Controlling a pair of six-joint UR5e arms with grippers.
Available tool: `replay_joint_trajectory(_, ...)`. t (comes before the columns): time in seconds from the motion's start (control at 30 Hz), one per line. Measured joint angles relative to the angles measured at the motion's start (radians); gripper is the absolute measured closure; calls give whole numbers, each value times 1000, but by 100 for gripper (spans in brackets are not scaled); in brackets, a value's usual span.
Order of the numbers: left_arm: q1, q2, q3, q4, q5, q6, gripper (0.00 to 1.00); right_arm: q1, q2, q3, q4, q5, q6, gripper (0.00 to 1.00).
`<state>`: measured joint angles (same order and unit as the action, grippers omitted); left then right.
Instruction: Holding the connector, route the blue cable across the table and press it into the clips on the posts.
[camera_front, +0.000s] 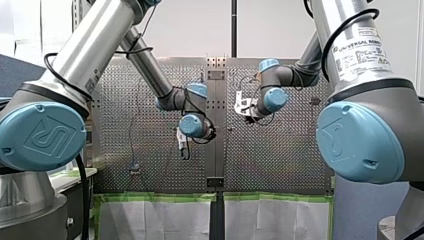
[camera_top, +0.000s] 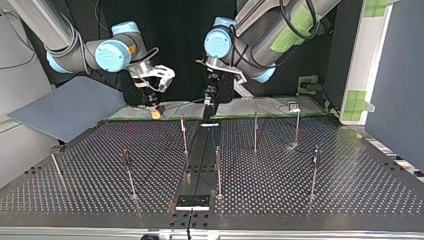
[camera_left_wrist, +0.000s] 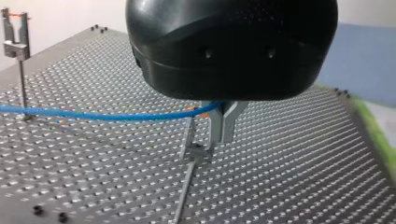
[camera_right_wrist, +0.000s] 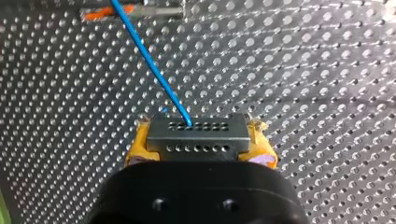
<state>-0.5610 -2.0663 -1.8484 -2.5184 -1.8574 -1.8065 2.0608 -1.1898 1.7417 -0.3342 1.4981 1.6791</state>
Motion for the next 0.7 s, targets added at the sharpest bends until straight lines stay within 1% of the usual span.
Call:
replay_joint_trajectory(0.03, 1, 0, -9, 5, 6, -3, 99, -1, 3, 2, -1, 2, -8, 100)
replay_joint_trajectory(0.13, 4, 0, -26, 14, 29, -10, 99, -3, 17, 5, -3, 4, -18, 100)
replay_joint_trajectory(0.27, 6, 0, -18, 16, 64, -18, 99, -7, 44, 5, -3, 5, -22, 100)
replay_joint_trajectory(0.37, 7, 0, 0, 14, 82, -23, 99, -12, 58, 5, -6, 5, -22, 100)
replay_joint_trajectory(0.53, 8, -6, 33, 9, 105, -37, 99, -24, 66, 5, -24, 5, -20, 100)
replay_joint_trajectory(0.7, 10, -42, 76, -23, 108, -37, 99, -38, 69, 5, -44, 3, -13, 100)
